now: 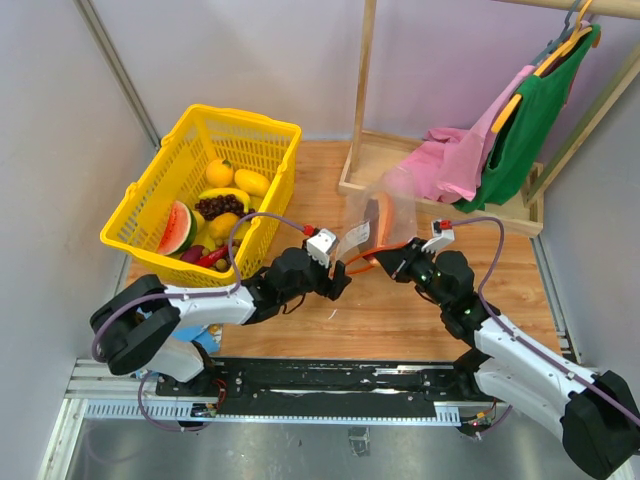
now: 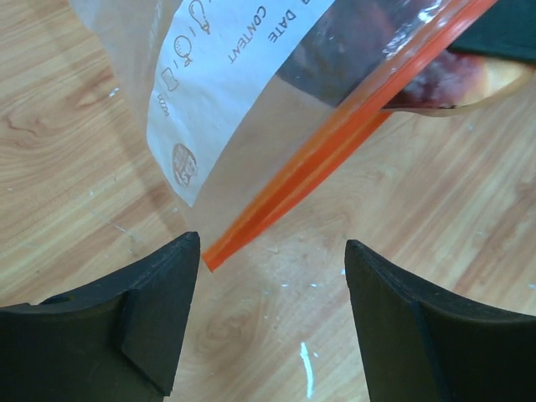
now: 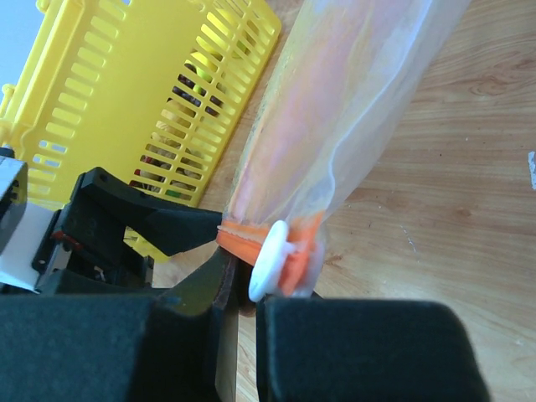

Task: Place the food in the zip-top bag and seal the zipper
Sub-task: Adjust the fake food in the zipper food storage bag.

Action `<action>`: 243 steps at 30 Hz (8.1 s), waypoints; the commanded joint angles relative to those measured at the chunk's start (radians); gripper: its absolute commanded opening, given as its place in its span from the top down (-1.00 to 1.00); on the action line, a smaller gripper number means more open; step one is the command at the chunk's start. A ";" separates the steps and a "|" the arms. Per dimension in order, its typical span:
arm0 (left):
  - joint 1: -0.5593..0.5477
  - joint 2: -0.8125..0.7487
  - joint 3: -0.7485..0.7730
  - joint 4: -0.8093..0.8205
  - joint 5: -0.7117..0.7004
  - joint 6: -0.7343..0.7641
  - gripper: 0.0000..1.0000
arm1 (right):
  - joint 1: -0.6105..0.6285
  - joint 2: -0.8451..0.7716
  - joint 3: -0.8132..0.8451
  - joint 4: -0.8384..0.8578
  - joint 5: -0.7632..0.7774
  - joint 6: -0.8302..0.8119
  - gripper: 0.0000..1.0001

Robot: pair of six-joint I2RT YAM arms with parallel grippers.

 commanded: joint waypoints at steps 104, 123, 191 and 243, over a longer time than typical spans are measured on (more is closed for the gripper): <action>-0.045 -0.180 0.251 -0.230 0.075 -0.503 0.99 | -0.133 0.105 0.499 -0.712 -0.298 -0.432 -0.22; -0.045 -0.199 0.248 -0.238 0.094 -0.509 0.99 | -0.188 0.410 0.385 -0.351 -0.462 -0.358 0.56; 0.014 0.029 0.776 -1.062 0.223 -0.410 0.84 | -0.155 0.351 0.900 -0.876 -0.262 -0.665 0.99; 0.102 0.091 0.809 -0.923 0.056 -0.369 0.99 | 0.080 0.360 0.852 -1.150 0.177 -0.640 0.74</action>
